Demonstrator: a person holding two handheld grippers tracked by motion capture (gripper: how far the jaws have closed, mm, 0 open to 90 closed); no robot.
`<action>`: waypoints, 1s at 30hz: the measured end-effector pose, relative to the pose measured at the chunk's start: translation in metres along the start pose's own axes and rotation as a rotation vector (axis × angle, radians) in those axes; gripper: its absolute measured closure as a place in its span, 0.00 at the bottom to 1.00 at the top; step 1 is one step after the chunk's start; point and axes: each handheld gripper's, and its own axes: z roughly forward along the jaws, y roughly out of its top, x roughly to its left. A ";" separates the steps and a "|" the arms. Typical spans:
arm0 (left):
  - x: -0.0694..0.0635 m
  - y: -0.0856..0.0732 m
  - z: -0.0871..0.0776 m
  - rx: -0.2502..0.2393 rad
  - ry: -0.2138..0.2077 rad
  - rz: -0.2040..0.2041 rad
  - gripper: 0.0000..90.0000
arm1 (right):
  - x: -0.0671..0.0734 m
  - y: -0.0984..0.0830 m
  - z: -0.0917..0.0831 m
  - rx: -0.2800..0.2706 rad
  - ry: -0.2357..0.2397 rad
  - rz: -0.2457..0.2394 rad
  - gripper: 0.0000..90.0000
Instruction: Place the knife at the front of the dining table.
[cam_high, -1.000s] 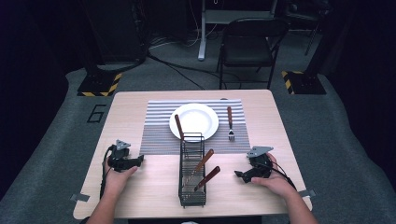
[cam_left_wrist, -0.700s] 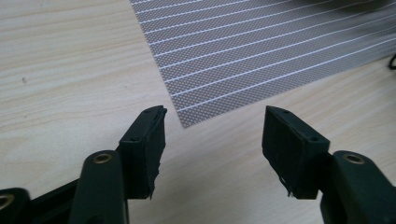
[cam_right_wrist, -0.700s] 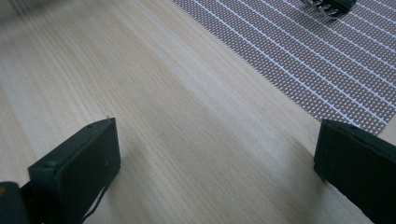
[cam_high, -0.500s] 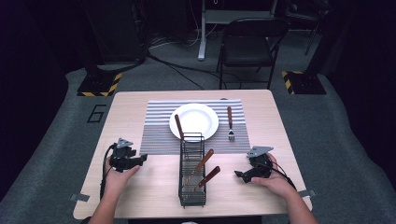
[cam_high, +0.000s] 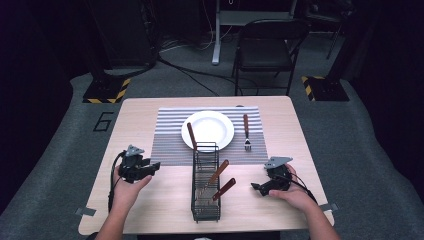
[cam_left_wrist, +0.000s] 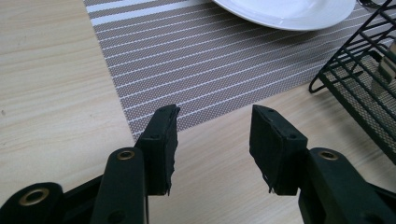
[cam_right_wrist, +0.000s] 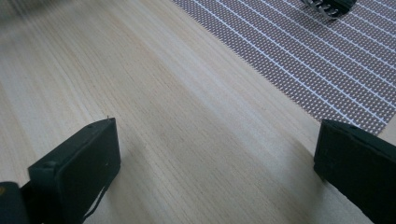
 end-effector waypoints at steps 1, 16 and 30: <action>-0.001 0.001 0.000 -0.002 -0.004 -0.003 0.58 | 0.000 0.000 0.000 0.000 0.000 0.000 0.00; -0.020 0.025 -0.003 -0.019 -0.052 0.023 0.63 | 0.000 0.000 0.000 0.000 0.000 0.000 0.00; -0.033 0.044 -0.007 -0.039 -0.106 0.049 0.65 | 0.000 0.000 0.000 0.000 0.000 0.000 0.00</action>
